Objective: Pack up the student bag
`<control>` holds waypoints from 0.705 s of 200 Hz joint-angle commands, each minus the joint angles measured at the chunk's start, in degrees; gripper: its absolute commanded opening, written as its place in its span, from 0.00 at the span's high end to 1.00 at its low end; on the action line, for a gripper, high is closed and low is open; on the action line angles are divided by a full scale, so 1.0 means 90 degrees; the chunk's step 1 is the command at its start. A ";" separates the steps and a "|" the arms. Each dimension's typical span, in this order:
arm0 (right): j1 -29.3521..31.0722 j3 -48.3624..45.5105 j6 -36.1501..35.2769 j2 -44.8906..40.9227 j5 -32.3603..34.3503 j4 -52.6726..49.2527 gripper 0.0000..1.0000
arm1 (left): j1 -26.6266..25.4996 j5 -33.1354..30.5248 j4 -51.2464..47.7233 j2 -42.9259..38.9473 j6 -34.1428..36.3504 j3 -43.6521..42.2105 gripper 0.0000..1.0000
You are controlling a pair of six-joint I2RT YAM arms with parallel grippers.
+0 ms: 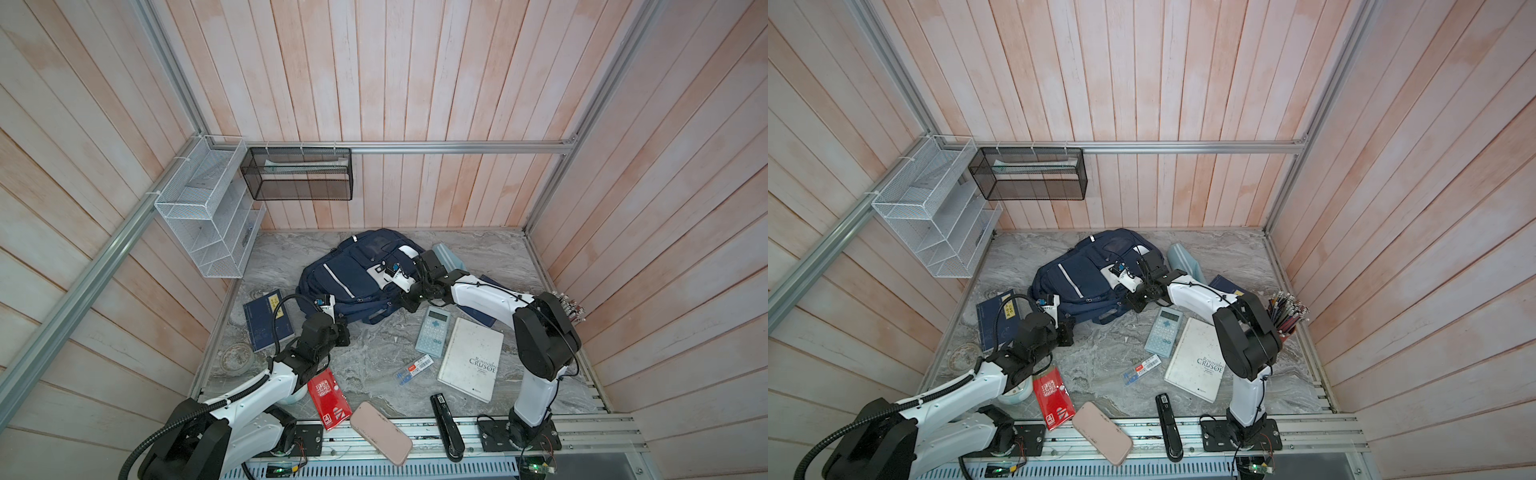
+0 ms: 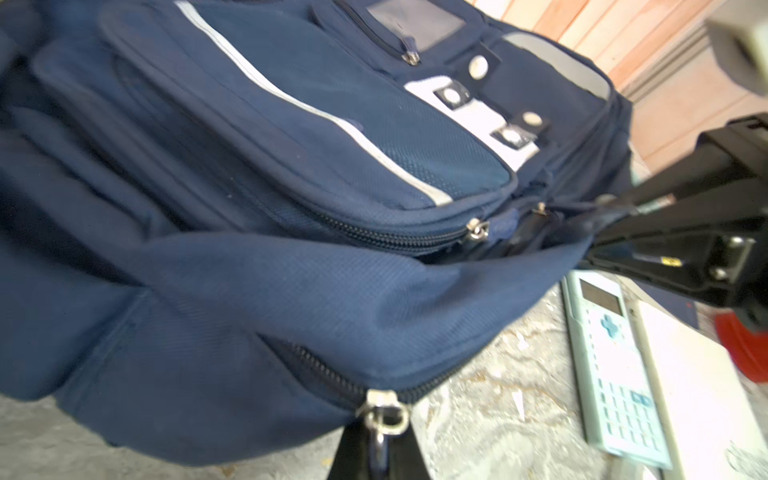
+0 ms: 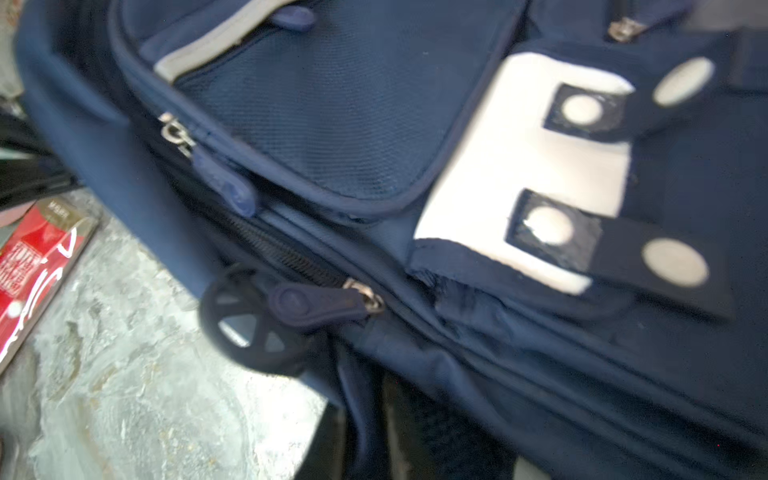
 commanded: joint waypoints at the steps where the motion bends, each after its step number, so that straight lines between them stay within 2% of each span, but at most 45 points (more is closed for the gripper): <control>1: 0.0093 -0.0697 0.0105 -0.0929 0.0970 0.1335 0.24 | -0.0144 0.0152 -0.0139 -0.0138 -0.0166 0.0040 1.00; 4: 0.0178 -0.0933 0.0073 -0.1100 0.0968 0.1625 0.06 | -0.0184 0.0153 -0.0140 -0.0135 -0.0152 0.0063 1.00; 7: 0.0239 -0.1147 0.0025 -0.1256 0.0959 0.1930 0.03 | -0.0218 0.0162 -0.0136 -0.0118 -0.0141 0.0087 1.00; 29: 0.0951 -0.2536 -0.0851 -0.2017 0.0909 0.4104 0.02 | -0.0332 0.0574 0.0051 0.0058 -0.0087 0.0226 1.00; 40: 0.1268 -0.2622 -0.1168 -0.1967 0.0938 0.4407 0.02 | -0.0431 0.0633 0.0061 0.0125 -0.0096 0.0307 1.00; 49: 0.1452 -0.2377 -0.1269 -0.1719 0.0946 0.4202 0.02 | -0.0496 0.0582 0.0044 0.0151 -0.0116 0.0362 1.00; 66: 0.1600 -0.1656 -0.1329 -0.1064 0.1060 0.3440 0.11 | -0.0508 0.0575 0.0042 0.0093 -0.0160 0.0380 1.00; 77: 0.1586 -0.1253 -0.1234 -0.0624 0.1051 0.3129 0.25 | -0.0509 0.0520 0.0053 0.0002 -0.0203 0.0357 1.00; 117: 0.1571 -0.0850 -0.1382 0.0059 0.0872 0.2889 0.58 | -0.0490 0.0471 -0.0026 -0.0160 -0.0317 0.0316 1.00; 129: 0.1576 -0.0835 -0.1296 0.0038 0.0689 0.2697 0.59 | -0.0488 0.0475 -0.0082 -0.0160 -0.0322 0.0345 1.00; 141: 0.1561 -0.0975 -0.1158 -0.0101 0.0405 0.2681 0.50 | -0.0480 0.0466 -0.0103 -0.0150 -0.0317 0.0365 1.00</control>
